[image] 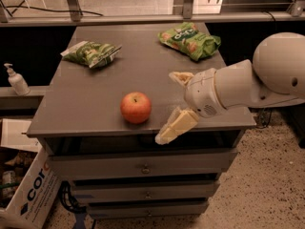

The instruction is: Move apple near green rice chip bag

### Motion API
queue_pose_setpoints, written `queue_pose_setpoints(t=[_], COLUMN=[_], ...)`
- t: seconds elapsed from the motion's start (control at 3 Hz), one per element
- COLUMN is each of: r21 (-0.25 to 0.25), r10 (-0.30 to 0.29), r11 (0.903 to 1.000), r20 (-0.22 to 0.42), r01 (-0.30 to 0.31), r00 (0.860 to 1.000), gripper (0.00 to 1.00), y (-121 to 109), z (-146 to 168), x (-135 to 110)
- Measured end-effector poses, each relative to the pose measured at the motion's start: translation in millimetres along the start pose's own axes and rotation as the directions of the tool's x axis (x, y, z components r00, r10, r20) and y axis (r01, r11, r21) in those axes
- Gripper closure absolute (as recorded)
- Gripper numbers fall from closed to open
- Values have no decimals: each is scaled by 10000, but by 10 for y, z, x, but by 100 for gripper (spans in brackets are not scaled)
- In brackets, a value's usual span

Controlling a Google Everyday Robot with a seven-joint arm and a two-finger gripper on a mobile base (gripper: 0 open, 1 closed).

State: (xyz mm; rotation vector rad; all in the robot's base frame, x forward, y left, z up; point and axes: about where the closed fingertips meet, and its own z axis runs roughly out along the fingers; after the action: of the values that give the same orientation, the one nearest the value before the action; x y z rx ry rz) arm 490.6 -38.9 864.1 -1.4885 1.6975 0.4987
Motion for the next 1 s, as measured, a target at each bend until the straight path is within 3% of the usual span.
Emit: queue_pose_setpoints(t=[0.33,1.0], r21=[-170,-444], r10=[264,880], r11=[9995,9957], r20=[516,1654], r01=[-255,-817], r00=[9983,9823], gripper=[0,0], y=[27,54], z=[232,533], x=[-71,-230])
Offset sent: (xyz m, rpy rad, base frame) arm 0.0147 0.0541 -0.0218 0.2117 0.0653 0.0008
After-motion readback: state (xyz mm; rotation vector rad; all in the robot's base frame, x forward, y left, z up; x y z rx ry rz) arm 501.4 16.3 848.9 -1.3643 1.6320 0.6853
